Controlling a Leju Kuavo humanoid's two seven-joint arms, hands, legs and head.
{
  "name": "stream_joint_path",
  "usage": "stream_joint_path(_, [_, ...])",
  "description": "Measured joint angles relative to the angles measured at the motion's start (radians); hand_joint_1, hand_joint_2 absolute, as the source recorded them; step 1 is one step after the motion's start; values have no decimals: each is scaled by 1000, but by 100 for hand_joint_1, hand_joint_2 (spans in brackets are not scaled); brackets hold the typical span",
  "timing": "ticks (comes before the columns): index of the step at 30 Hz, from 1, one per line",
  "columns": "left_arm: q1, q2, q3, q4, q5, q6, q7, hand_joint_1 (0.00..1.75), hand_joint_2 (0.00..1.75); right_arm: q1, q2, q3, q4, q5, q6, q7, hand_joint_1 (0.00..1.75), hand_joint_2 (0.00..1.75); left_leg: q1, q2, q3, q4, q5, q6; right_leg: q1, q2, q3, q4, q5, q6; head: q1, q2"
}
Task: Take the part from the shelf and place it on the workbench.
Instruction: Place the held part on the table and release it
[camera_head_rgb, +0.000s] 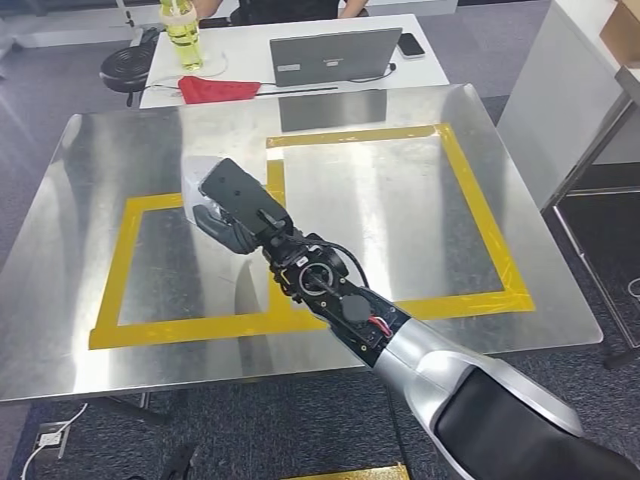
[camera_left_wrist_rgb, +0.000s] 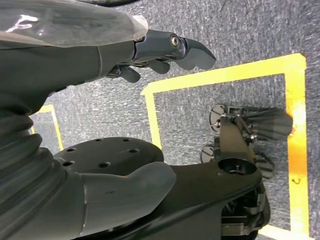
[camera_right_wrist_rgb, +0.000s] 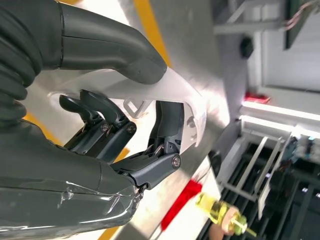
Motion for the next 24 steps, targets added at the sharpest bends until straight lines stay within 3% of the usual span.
stream_joint_path(6, [-1,0,0,0,1,1,-9,0,175,0,7,56,-25,125,-112,106,175,175,0,0,0,0,-1,-1,-1,0,1,-1,0,0,4,0])
stream_joint_path(24, [-1,0,-1,0,1,1,-9,0,175,-1,9,135,-46,127,-116,115,175,175,0,0,0,0,-1,-1,-1,0,2,-3,0,0,10,0])
